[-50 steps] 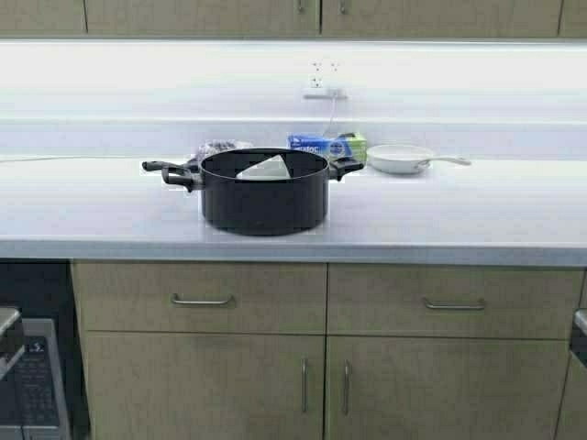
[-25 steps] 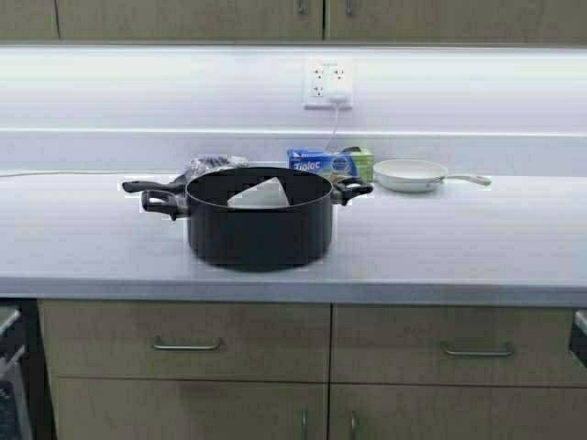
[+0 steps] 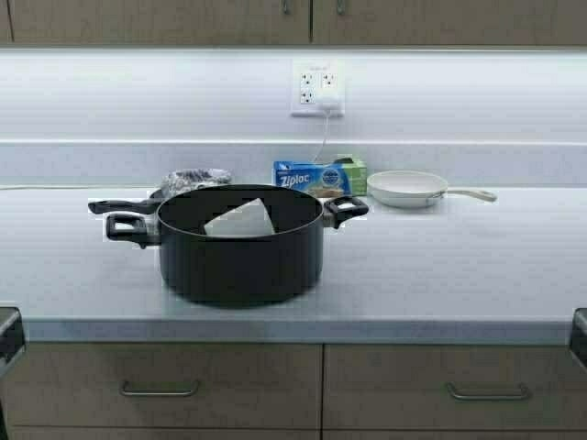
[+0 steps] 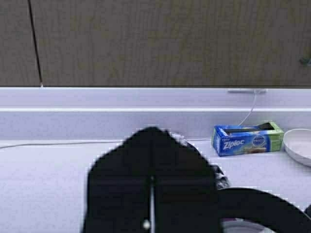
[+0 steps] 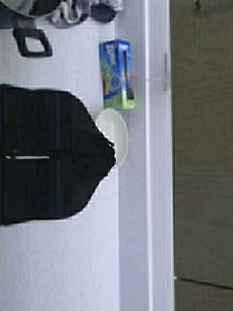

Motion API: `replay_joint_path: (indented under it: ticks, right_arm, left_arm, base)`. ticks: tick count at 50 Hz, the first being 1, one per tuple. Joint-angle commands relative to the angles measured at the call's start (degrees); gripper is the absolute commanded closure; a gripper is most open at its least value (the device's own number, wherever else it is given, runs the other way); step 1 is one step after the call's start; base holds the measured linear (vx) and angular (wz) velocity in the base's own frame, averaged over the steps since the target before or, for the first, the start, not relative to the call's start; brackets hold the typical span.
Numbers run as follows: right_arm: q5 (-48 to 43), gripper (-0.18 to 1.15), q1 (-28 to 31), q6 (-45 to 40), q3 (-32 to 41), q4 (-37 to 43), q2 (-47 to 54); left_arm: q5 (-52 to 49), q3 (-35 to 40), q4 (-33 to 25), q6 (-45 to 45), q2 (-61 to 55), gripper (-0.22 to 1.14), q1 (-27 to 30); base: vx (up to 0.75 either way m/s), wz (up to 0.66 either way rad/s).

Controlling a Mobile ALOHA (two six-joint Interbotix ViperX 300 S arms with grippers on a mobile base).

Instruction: Open the cabinet, put the pot inside, then close it

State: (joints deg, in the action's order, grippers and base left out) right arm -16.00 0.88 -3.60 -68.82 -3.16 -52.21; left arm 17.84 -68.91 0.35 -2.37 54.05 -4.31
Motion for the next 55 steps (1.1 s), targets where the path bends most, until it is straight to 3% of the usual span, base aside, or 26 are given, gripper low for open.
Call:
replay_joint_path:
  ticks: [1, 5, 11, 14, 18, 26, 34, 46, 55]
  right_arm:
    - [-0.44, 0.79, 0.09, -0.09, 0.70, -0.09, -0.18]
    - [-0.62, 0.59, 0.79, -0.26, 0.88, -0.09, 0.00]
    - [-0.62, 0.07, 5.54, -0.79, 2.02, -0.09, 1.85]
    - [-0.88, -0.12, 8.70, -0.53, 3.08, -0.09, 3.25]
    - [-2.46, -0.08, 13.36, -0.44, 4.83, 0.00, 4.75]
    - [-3.60, -0.07, 19.69, -0.35, 11.16, 0.88, 10.46]
    - [-3.96, -0.07, 22.85, 0.79, 18.63, 0.97, 18.63]
    - [-4.04, -0.07, 26.89, 7.56, 34.10, 9.58, 34.01]
    - [-10.11, -0.07, 30.23, 17.84, 43.42, 24.35, 45.00]
  left_arm:
    - [0.35, 0.53, 0.18, 0.26, -0.79, 0.62, -0.09]
    - [0.35, 0.53, 0.44, 0.35, -1.23, 0.37, -0.44]
    - [0.26, 1.23, 0.53, -1.14, -3.16, -0.13, -5.98]
    - [0.44, 2.11, 0.26, -1.32, -4.66, -0.17, -10.55]
    - [0.44, 4.13, -0.70, -1.32, -7.56, -0.09, -16.17]
    - [1.41, 10.99, -0.79, 0.35, -17.93, -0.11, -24.17]
    - [11.34, 19.69, -3.08, 4.48, -32.87, -0.11, -30.23]
    - [26.10, 31.64, -25.75, 17.93, -50.98, -0.11, -36.12]
    - [37.00, 39.20, -38.76, 28.21, -60.29, -0.11, -38.41]
  base:
    - [0.14, 0.01]
    - [0.13, 0.01]
    - [0.11, -0.01]
    - [0.09, -0.02]
    - [0.08, -0.01]
    - [0.05, 0.01]
    - [0.02, 0.00]
    - [0.00, 0.00]
    - [0.00, 0.00]
